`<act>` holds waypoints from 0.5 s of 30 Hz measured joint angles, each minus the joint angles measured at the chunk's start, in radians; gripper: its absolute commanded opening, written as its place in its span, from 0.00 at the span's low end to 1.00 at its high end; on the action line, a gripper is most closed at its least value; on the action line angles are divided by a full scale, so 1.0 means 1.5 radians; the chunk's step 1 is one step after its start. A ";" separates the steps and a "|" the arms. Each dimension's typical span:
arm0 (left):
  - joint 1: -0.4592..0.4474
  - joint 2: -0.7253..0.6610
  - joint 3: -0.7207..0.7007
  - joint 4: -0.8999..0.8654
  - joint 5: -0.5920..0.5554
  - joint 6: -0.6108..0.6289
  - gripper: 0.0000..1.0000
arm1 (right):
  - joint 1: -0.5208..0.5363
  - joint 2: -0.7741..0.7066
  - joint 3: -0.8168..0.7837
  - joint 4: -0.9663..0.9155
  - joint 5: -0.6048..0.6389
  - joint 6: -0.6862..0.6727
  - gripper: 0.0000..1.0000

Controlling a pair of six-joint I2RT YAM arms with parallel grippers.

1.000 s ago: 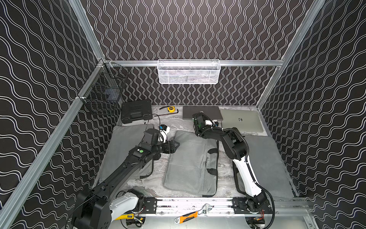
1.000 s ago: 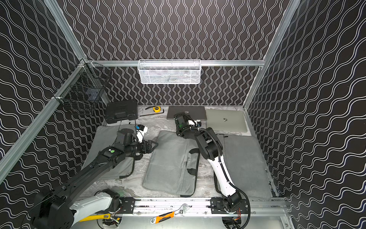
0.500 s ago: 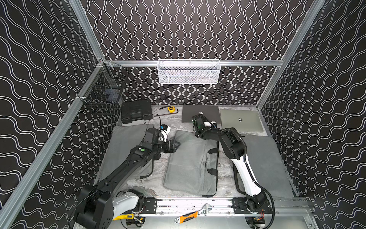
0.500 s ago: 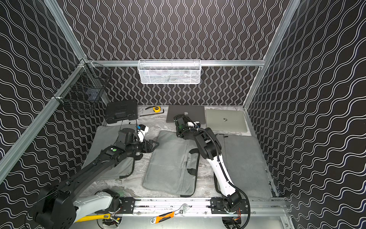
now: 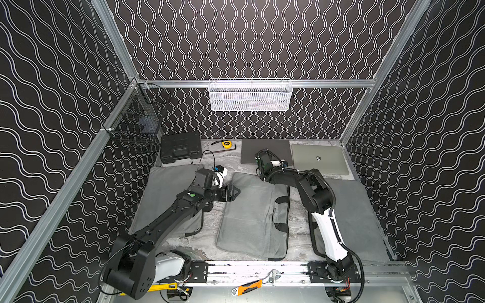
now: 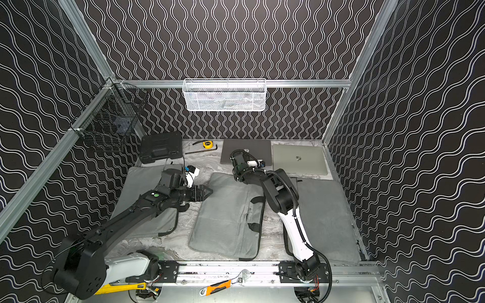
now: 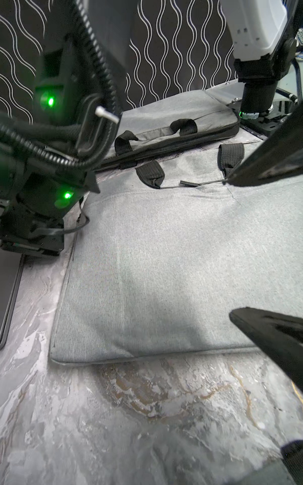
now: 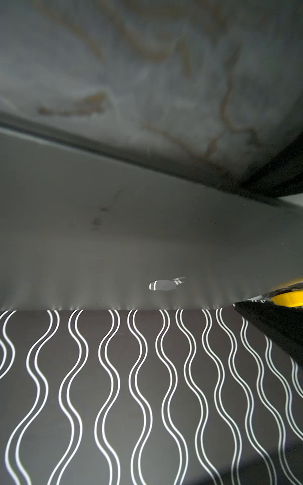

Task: Open the zippered laptop bag and take out the laptop
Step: Place the laptop at the center of the board, then move the zippered laptop bag to the center of the board.

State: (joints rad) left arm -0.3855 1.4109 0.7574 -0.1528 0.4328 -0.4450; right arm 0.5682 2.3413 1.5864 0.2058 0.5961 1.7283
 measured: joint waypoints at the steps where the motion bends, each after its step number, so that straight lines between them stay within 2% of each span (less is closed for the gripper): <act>1: 0.000 0.006 0.002 0.000 -0.002 -0.001 0.77 | -0.001 -0.011 -0.014 0.001 -0.005 -0.006 0.64; 6: 0.001 0.012 0.001 -0.007 -0.008 -0.012 0.78 | -0.004 -0.083 -0.070 0.017 -0.019 -0.049 0.63; 15: 0.036 0.074 0.001 -0.018 -0.055 -0.013 0.79 | -0.033 -0.231 -0.138 0.040 -0.156 -0.274 0.65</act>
State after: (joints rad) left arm -0.3317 1.5223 0.7593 -0.1795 0.3500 -0.4644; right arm 0.5194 1.9942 1.3796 0.2665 0.3618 1.3174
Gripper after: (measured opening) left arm 0.787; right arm 0.646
